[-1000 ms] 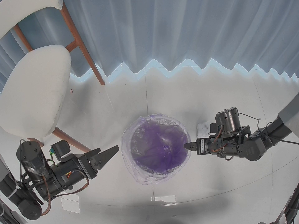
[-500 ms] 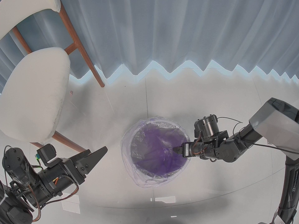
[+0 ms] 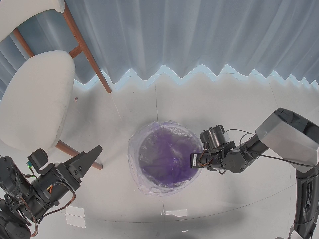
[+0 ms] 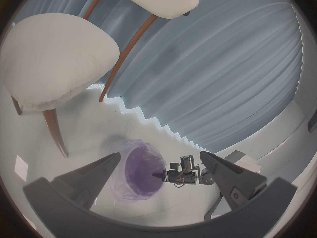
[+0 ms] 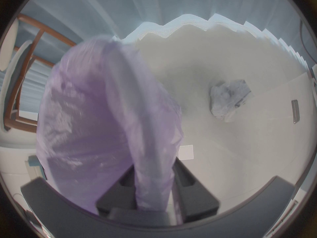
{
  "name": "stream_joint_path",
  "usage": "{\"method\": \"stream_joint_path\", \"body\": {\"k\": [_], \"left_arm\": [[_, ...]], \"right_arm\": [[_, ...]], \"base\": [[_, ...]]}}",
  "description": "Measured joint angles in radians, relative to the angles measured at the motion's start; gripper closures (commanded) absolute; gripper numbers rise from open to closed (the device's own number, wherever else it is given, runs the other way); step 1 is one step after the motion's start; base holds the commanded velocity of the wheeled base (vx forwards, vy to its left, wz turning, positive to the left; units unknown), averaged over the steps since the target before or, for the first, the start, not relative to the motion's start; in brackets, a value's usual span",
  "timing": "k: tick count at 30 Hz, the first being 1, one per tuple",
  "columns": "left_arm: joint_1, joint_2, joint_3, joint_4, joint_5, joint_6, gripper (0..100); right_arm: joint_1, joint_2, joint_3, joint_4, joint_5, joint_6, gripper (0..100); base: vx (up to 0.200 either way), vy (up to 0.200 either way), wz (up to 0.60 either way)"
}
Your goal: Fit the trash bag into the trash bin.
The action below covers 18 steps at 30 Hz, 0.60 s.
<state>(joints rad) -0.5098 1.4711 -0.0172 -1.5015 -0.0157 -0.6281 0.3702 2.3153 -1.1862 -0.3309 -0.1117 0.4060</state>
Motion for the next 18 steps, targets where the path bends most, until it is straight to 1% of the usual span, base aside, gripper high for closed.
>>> {"method": "stream_joint_path", "body": {"k": [5, 8, 13, 18], "left_arm": [[0.000, -0.016, 0.000, 0.000, 0.002, 0.000, 0], [0.000, -0.023, 0.000, 0.010, 0.003, 0.000, 0], [0.000, -0.036, 0.000, 0.048, 0.003, -0.010, 0], [-0.003, -0.048, 0.000, 0.072, 0.004, -0.058, 0]], "right_arm": [[-0.003, -0.072, 0.011, 0.070, -0.001, 0.047, 100], [-0.009, -0.147, 0.040, 0.102, 0.009, 0.066, 100], [-0.017, -0.314, 0.164, 0.128, 0.043, 0.082, 100], [-0.016, -0.508, 0.324, 0.169, 0.077, 0.089, 100]], "base": [[0.000, 0.000, 0.00], [0.000, 0.000, 0.00], [0.000, 0.000, 0.00], [0.000, 0.000, 0.00]]}}
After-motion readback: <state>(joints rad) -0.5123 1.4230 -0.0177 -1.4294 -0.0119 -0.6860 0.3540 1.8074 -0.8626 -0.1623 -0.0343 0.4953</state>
